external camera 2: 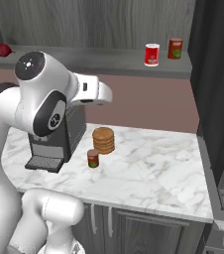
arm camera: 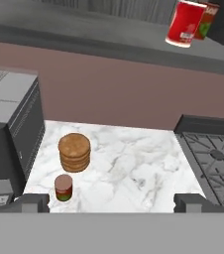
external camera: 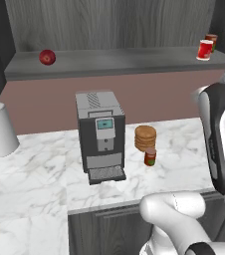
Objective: Pick the cans from the counter and place them in their designated side in the cabinet.
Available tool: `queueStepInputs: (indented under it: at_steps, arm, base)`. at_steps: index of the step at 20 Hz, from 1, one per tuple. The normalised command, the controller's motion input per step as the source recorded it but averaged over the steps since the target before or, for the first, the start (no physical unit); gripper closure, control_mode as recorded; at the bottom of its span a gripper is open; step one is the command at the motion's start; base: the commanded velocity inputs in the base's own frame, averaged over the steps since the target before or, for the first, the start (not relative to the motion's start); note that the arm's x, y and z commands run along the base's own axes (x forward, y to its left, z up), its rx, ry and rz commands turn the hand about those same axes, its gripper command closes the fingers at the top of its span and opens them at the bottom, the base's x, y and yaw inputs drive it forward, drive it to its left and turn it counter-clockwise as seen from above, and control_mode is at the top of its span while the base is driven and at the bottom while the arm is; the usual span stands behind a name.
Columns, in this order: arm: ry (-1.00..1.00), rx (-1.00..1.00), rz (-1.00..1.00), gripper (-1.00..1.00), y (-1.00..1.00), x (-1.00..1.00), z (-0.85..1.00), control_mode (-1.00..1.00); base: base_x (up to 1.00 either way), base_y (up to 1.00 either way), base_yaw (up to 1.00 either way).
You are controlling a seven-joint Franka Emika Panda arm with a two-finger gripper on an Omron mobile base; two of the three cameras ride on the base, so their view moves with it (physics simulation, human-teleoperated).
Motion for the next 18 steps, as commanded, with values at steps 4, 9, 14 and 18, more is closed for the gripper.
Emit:
queueStepInputs:
  at_steps: [4, 9, 14, 18]
  arm:
    - [0.14, 0.04, 0.0, -1.0, 0.24, -0.29, -0.2, -1.0]
    - [0.09, 0.04, 0.0, -1.0, 0.18, -0.18, -0.2, -1.0]
    - [0.08, 0.07, 0.01, -1.0, 0.2, -0.23, -0.14, -1.0]
    - [0.02, 0.06, 0.03, -1.0, 0.22, -0.26, -0.12, -1.0]
  base:
    - [0.0, 0.0, 0.0]
    - [0.0, 0.0, 0.0]
    - [0.0, 0.0, 0.0]
    - [0.0, 0.0, 0.0]
